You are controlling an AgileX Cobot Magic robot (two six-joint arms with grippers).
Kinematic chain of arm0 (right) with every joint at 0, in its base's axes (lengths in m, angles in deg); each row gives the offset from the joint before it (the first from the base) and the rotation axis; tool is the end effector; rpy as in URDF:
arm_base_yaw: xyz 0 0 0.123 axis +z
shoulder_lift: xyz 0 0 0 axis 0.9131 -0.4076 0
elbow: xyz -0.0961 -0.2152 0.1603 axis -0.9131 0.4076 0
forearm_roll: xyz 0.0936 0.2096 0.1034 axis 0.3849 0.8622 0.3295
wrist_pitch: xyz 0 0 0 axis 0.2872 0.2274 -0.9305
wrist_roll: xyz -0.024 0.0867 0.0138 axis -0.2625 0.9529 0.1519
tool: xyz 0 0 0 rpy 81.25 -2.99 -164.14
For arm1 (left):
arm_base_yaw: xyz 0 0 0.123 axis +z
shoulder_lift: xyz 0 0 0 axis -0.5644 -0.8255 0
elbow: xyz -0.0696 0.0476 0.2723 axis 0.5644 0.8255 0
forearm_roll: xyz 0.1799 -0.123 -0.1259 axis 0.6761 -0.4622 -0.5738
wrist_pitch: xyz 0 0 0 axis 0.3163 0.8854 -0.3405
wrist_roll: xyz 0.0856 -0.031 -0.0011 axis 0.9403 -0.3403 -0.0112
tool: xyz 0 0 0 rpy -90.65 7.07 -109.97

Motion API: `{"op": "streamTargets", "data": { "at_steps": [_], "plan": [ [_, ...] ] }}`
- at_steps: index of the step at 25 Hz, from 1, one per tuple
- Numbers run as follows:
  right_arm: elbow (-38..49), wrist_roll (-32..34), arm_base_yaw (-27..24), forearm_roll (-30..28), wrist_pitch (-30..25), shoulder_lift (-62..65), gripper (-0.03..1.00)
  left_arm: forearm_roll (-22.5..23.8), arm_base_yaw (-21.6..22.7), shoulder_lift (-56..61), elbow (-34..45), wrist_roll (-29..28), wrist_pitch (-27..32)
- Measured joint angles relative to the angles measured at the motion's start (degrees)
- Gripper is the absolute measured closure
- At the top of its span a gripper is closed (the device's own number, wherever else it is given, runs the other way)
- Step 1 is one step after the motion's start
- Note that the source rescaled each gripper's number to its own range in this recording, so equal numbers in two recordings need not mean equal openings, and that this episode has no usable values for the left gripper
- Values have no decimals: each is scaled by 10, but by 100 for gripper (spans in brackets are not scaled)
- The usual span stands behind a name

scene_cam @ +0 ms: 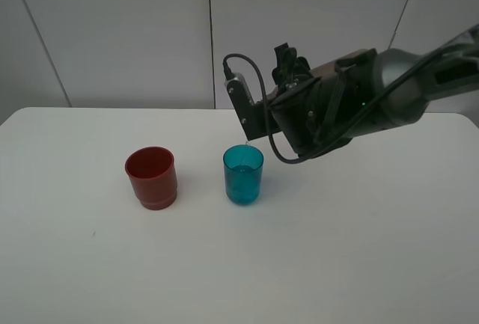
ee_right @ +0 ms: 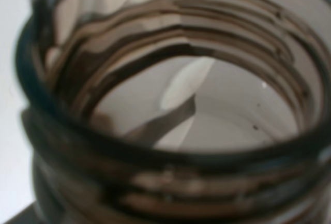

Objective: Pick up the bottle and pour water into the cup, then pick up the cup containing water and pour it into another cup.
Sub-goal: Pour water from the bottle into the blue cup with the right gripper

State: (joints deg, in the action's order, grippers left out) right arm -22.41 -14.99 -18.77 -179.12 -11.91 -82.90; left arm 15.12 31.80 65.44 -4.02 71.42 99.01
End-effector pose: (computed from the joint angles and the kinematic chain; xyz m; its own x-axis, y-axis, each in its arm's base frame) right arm 0.3119 0.2328 0.1988 0.0489 -0.8743 0.4829 -0.3393 -0.4692 -0.8153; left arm -0.0089 -0.0128 0.2780 -0.4454 0.0880 -0.8910 0.2041 0.9789 -0.0053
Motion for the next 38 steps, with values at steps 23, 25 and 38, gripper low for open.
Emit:
{"op": "streamTargets", "data": {
  "at_steps": [23, 25, 38],
  "plan": [
    [0, -1, 10, 0, -3, 0, 96, 0, 0, 0, 0, 0, 0],
    [0, -1, 10, 0, -3, 0, 96, 0, 0, 0, 0, 0, 0],
    [0, -1, 10, -2, -3, 0, 96, 0, 0, 0, 0, 0, 0]
  ]
}}
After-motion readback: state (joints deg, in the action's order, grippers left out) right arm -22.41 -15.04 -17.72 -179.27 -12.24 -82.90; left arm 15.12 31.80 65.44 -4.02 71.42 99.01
